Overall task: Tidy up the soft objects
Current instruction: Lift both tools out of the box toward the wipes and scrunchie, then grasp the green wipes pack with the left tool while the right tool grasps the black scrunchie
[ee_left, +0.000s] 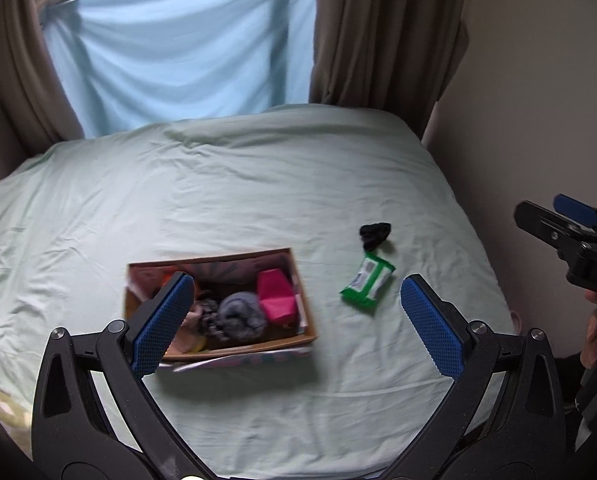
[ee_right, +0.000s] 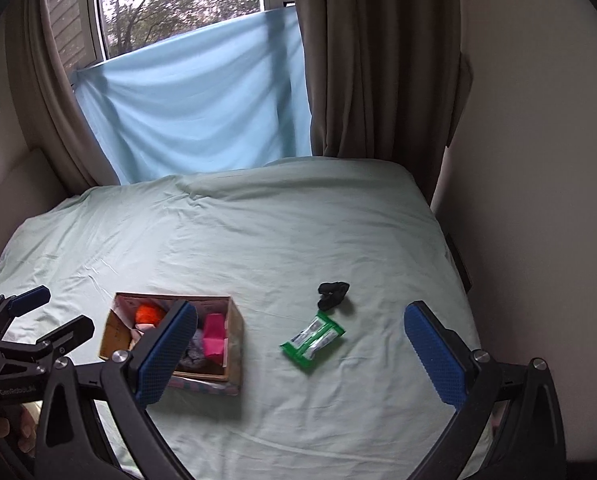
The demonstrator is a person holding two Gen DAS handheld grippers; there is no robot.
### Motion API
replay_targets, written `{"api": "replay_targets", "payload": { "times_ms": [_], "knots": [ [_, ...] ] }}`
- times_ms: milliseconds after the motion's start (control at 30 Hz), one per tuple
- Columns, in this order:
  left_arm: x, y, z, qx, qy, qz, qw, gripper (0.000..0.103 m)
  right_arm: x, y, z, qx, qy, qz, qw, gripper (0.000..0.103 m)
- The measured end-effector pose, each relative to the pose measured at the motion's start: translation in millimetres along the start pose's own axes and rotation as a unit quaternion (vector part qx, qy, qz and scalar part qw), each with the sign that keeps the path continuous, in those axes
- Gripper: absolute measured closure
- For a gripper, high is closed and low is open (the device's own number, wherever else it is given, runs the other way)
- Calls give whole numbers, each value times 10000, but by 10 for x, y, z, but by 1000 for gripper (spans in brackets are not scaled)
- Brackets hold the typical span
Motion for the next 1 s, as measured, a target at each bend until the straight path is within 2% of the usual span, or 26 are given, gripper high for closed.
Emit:
{"api": "replay_targets", "payload": {
  "times_ms": [200, 333, 500, 667, 833, 933, 1000],
  "knots": [
    [732, -217, 604, 5, -103, -211, 9997, 0, 714, -36, 530, -312, 616, -127, 9975, 0],
    [1315, -448, 920, 139, -156, -455, 9987, 0, 1339, -199, 754, -712, 1081, -291, 9912, 0],
    [2082, -823, 1249, 599, -257, -865, 9941, 0, 2062, -472, 977, -1232, 1509, -434, 9799, 0],
    [2760, -1232, 1462, 1104, -296, -1281, 9852, 0, 2766, -889, 1075, -1849, 2014, -631, 9598, 0],
    [3256, -1567, 1488, 1393, -345, -1560, 9773, 1, 3316, -1309, 1035, -2478, 2550, -807, 9312, 1],
    [3480, -1747, 1461, 1434, -305, -1784, 9730, 1, 3641, -1579, 976, -2849, 2830, -1099, 9092, 15],
    [3591, -1863, 1440, 1321, -339, -1968, 9709, 4, 3774, -1699, 940, -2964, 2946, -1201, 9005, 23]
  ]
}}
Point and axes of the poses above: each gripper's, at about its wrist camera, not at the fingertips, and x roughly the way its jaws point, z to its right, y to its top, the point moved 3 cm from there along x, roughly the way its jaws point, and after that the axes turned 14 degrees about z, right-handed, at the moved point
